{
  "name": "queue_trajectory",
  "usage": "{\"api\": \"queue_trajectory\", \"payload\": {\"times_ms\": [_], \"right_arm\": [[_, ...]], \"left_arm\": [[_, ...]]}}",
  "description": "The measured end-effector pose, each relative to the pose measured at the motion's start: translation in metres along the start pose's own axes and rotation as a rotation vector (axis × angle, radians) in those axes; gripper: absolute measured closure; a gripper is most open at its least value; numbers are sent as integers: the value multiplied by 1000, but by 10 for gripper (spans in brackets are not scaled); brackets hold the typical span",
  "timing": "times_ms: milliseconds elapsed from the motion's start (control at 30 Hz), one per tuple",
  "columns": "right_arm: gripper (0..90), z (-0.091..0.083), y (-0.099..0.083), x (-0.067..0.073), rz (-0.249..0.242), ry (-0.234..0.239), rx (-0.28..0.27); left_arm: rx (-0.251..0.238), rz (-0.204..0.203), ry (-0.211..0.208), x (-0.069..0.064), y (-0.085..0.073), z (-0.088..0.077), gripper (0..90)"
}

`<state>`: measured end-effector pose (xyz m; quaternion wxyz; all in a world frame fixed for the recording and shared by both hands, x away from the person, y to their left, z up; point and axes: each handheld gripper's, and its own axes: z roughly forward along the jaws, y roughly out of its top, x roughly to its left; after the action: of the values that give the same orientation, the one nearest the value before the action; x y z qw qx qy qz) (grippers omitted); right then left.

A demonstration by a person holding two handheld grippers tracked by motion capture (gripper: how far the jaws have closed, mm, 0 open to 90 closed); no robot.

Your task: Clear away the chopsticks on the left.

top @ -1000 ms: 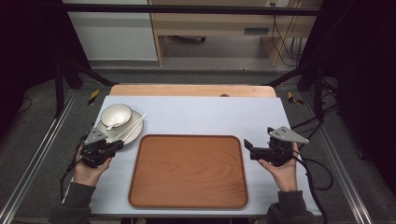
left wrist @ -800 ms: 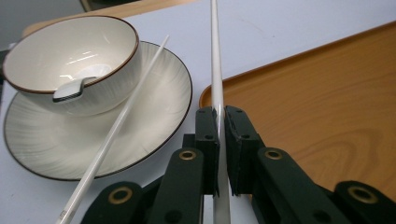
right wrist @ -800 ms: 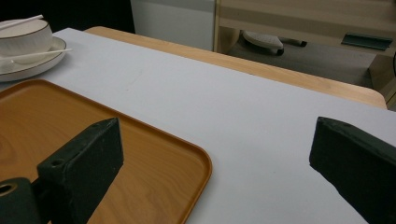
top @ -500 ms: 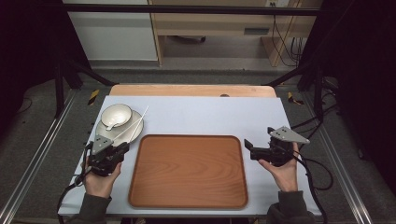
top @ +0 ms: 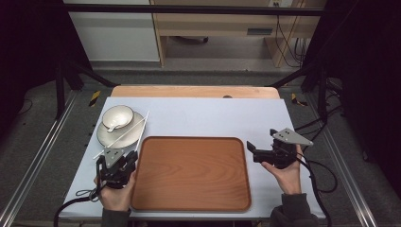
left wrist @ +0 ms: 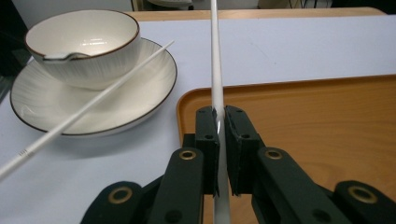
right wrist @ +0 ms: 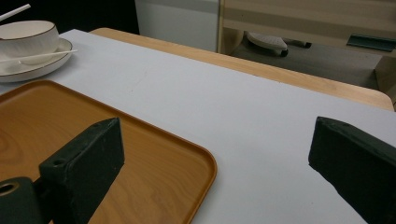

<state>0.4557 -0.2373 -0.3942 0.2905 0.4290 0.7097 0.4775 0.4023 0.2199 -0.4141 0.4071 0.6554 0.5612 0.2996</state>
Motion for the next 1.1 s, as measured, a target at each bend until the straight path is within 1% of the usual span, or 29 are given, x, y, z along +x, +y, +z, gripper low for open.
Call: {"api": "queue_trajectory", "payload": {"times_ms": [67, 133, 167, 233, 300, 333, 433, 467, 500, 533, 567, 600, 633, 667, 700, 733, 767, 800, 833, 900, 933, 967, 1000, 1033, 1067, 1100], "right_arm": [[37, -1, 0, 0, 3, 1, -2], [37, -1, 1, -1, 4, -1, -5], [37, -2, 1, -1, 5, -1, -6], [37, -2, 1, -1, 4, -1, -6], [38, -1, 0, -1, 4, -2, -5], [37, -1, 0, -1, 2, -1, -2], [38, -1, 0, 0, 0, 1, -2], [38, -1, 0, 0, 0, 2, -2], [38, -1, 0, 0, 1, 1, -2], [38, -1, 0, 0, 2, 1, -2], [38, -1, 0, 0, 2, 1, -2], [38, -2, 0, 0, 1, 1, -5], [38, -2, 0, 0, 4, 1, -5], [38, -2, 1, -1, 3, 1, -7], [38, -2, 1, -1, 3, 0, -7], [38, -2, 1, -1, 3, 0, -6], [38, -2, 1, -1, 2, -1, -6], [38, -2, 0, -1, 3, -1, -4], [38, -2, 0, -1, 2, -1, -3], [38, -1, 0, 0, 2, -1, -2], [39, -1, 0, 0, -1, 0, -1], [39, -1, 0, 0, -1, 0, -1], [39, -1, 0, 0, 0, 0, -1], [39, -1, 0, 0, 0, 0, -1], [39, -1, 0, 0, -1, -1, 0], [38, -1, 0, 0, -2, -1, 0]], "left_arm": [[-10, -21, 8, -5, -5, -1, 842], [-11, -24, 12, -7, -7, -2, 842], [-13, -18, 26, -10, -12, -4, 842], [-6, -17, 37, -12, -17, -4, 842], [0, -20, 38, -14, -19, -4, 842], [17, -23, 53, -16, -24, -3, 842], [43, -30, 64, -18, -30, 2, 842], [43, -30, 64, -18, -30, 2, 843], [66, -35, 82, -18, -33, 5, 842], [72, -33, 95, -19, -34, 6, 843], [72, -33, 95, -19, -34, 6, 843], [84, -70, 72, -18, -39, 9, 843], [89, -81, 73, -17, -43, 10, 843], [87, -107, 67, -15, -47, 12, 843], [87, -107, 67, -15, -47, 12, 843], [120, -80, 109, -16, -52, 14, 843], [120, -80, 109, -16, -52, 14, 843], [113, -93, 102, -15, -54, 13, 843], [112, -79, 126, -16, -54, 13, 843], [114, -79, 130, -17, -54, 14, 842], [129, -63, 142, -18, -55, 15, 842], [129, -63, 142, -18, -55, 15, 843], [151, -58, 136, -19, -57, 16, 842], [151, -58, 136, -19, -57, 16, 842], [172, -47, 141, -21, -59, 18, 843], [181, -46, 140, -20, -59, 19, 842]]}}
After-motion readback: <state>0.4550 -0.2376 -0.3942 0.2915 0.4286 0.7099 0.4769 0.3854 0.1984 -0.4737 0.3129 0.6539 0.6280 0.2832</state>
